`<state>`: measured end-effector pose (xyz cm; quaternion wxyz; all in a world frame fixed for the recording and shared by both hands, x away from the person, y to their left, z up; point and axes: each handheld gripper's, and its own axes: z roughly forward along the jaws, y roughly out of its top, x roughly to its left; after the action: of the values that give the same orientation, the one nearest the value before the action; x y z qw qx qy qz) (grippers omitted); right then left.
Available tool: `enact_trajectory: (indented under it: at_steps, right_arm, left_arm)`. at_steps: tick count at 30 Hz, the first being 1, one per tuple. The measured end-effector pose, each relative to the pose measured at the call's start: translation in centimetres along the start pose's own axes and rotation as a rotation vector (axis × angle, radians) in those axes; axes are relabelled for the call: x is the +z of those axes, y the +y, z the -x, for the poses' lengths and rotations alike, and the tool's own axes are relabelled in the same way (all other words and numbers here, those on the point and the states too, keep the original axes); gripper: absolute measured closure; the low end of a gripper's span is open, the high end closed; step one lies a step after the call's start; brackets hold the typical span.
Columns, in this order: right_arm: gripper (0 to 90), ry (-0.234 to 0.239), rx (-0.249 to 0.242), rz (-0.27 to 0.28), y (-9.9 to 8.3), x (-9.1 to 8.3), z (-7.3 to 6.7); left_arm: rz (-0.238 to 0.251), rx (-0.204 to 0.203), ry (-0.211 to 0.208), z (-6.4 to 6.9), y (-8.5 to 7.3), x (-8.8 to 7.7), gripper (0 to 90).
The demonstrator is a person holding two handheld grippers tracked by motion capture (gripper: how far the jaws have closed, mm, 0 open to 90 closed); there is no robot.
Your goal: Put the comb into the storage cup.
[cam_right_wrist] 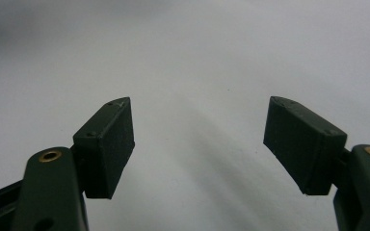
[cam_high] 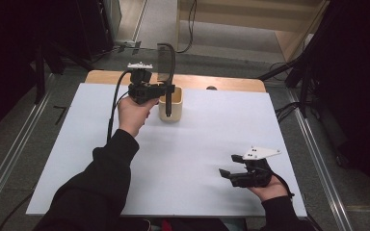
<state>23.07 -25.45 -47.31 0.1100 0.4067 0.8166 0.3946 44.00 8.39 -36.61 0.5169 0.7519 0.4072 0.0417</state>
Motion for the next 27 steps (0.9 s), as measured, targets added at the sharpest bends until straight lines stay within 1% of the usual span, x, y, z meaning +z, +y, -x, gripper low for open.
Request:
enact_trajectory:
  at_steps: [3,8,10,12,16,20,23,25,27]
  right_arm:
    - [24.5,0.0,0.0,0.0,0.0,0.0,0.0]
    - [24.5,0.004,-0.004,0.005,0.0,-0.1,-0.1]
    - [24.5,0.005,-0.003,0.008,0.1,-0.1,-0.1]
    - [24.5,0.003,-0.005,0.005,0.0,-0.1,-0.1]
    - [24.5,0.005,-0.005,0.006,0.0,-0.1,-0.1]
    - [24.5,0.005,-0.007,0.007,0.0,-0.1,-0.1]
    - [24.5,0.005,-0.009,0.008,0.1,-0.2,-0.1]
    - [24.5,0.007,-0.009,0.016,0.1,-0.2,-0.1]
    - [24.5,0.007,-0.01,0.015,0.1,-0.2,-0.2]
  left_arm:
    - [0.0,0.005,0.018,-0.2,0.2,0.3,72.5]
    - [0.01,-0.016,0.009,-0.5,0.6,0.5,72.4]
    - [0.016,-0.012,0.016,-0.4,0.9,0.5,72.4]
    - [0.017,-0.014,0.008,-0.6,1.3,0.5,72.4]
    - [0.019,-0.01,0.012,-0.8,2.1,0.7,72.4]
    - [0.024,0.0,0.029,-1.0,2.9,0.9,72.5]
    - [0.03,-0.023,0.028,-1.5,3.3,1.0,72.5]
    - [0.04,-0.027,0.03,-1.6,3.5,1.0,72.4]
    - [0.045,-0.022,0.033,-1.7,3.7,1.1,72.4]
